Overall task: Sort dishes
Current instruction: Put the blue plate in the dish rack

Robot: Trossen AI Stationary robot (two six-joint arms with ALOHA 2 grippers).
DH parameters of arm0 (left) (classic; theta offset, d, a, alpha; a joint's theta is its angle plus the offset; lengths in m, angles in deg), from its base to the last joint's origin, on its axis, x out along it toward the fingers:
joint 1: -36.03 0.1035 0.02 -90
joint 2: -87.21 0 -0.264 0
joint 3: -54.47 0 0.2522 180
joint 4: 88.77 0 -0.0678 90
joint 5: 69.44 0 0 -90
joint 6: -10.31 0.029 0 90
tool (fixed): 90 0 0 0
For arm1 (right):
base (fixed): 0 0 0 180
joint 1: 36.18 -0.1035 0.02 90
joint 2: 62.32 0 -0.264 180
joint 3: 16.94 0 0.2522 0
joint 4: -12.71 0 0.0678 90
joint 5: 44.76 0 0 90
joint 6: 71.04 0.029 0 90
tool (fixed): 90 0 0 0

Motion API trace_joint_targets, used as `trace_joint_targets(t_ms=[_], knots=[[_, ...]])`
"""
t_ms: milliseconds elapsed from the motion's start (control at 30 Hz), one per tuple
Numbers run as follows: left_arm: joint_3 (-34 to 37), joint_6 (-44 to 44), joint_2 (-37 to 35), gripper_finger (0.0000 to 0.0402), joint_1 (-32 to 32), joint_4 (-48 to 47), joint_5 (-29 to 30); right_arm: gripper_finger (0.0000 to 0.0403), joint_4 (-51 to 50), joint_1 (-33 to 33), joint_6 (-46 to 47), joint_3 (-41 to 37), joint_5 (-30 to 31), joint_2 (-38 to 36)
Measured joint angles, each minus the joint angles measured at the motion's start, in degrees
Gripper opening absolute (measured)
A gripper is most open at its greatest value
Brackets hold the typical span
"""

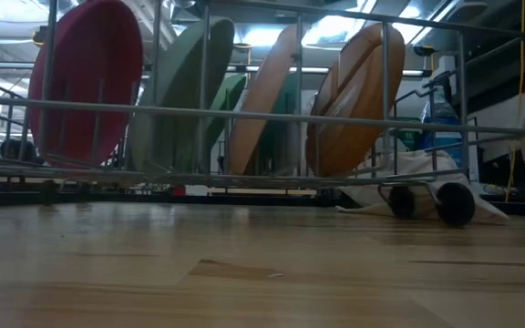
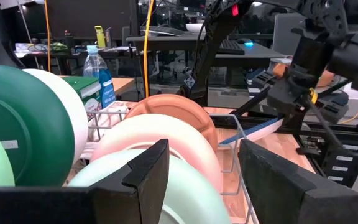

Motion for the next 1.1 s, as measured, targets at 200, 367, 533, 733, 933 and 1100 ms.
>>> trace_joint_targets(t_ms=[200,367,533,733,933,1100], knots=[[0.0,-0.1,0.0,0.0184,0.0,0.0,0.0,0.0012,0.4,0.0,-0.1,1.9,-0.2,-1.0],[0.0,-0.4,0.0,0.0184,0.0,0.0,0.0,0.0012,0.4,0.0,0.1,1.9,-0.5,-3.0],[0.0,-0.4,0.0,0.0184,0.0,0.0,0.0,0.0012,0.5,0.0,0.4,1.9,-4.1,-4.5],[0.0,-0.4,0.0,0.0184,0.0,0.0,0.0,0.0012,0.3,0.0,0.6,1.9,-8.3,-6.4],[0.0,-0.4,0.0,0.0184,0.0,0.0,0.0,0.0012,0.1,0.0,1.5,1.9,-8.5,-8.8],[0.0,-1.4,0.0,0.0184,0.0,0.0,0.0,0.0012,0.1,0.1,2.1,1.9,-9.4,-10.8]])
